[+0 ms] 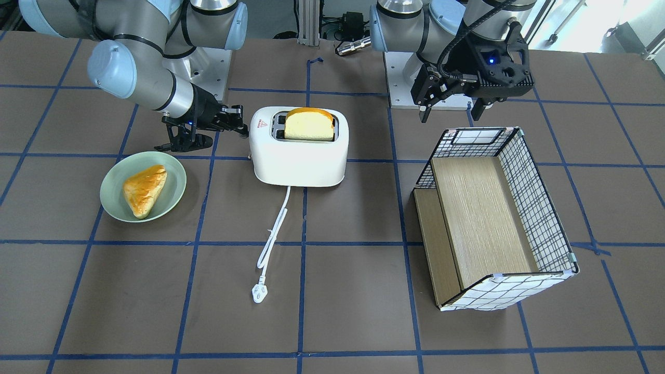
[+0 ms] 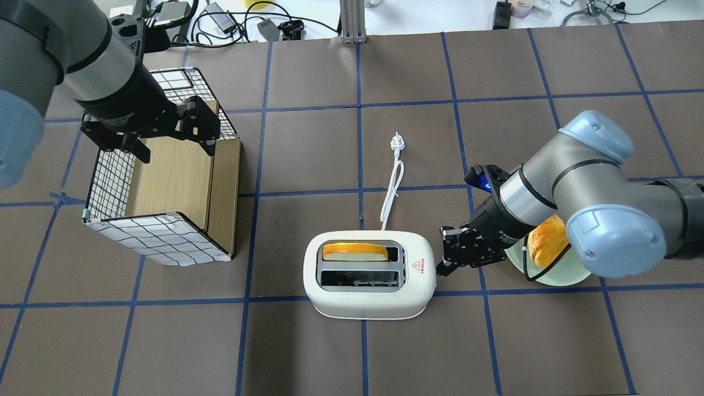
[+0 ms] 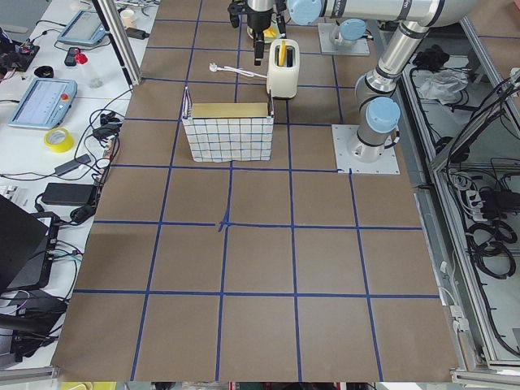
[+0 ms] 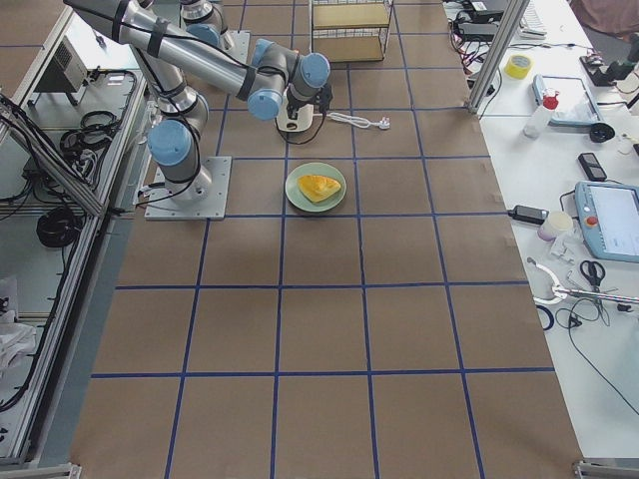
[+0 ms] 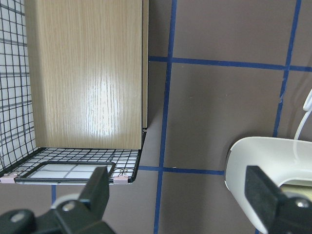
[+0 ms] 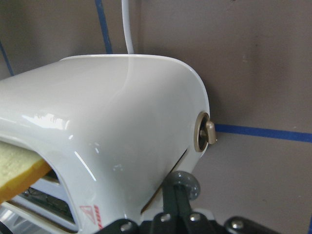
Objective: Press toaster with right arm
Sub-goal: 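Press the toaster lever downward with the right gripper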
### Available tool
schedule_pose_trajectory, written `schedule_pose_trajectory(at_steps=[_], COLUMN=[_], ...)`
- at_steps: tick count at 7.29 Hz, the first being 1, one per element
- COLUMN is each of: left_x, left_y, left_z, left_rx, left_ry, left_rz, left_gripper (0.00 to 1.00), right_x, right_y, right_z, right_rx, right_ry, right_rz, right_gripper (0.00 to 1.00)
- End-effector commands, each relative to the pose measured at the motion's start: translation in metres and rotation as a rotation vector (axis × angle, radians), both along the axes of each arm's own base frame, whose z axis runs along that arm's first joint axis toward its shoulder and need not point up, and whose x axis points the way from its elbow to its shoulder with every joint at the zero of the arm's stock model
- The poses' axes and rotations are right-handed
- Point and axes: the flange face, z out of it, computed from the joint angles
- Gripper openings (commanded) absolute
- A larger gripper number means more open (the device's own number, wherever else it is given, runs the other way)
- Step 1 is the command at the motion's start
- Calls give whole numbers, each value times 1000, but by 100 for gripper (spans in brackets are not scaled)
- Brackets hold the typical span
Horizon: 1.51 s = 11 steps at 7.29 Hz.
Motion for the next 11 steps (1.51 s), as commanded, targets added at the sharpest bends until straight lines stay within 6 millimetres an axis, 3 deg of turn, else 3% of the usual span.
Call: schedule_pose_trajectory(at_steps=[1,7,8,11], left_x=[0,0,0,0], left_y=[0,0,0,0], left_z=[0,0,0,0], left_rx=[0,0,0,0], left_ry=[0,0,0,0], left_rz=[0,0,0,0], left_gripper=[100,100,100,100], right_x=[0,-2,-3,-6], right_y=[6,6,4,-21], right_z=[-13,-36,-34,-1], right_rx=[-21,9,28,-24], right_ry=[2,3,27,67], right_rz=[0,-12,-50,-131], right_gripper=[0,0,0,0])
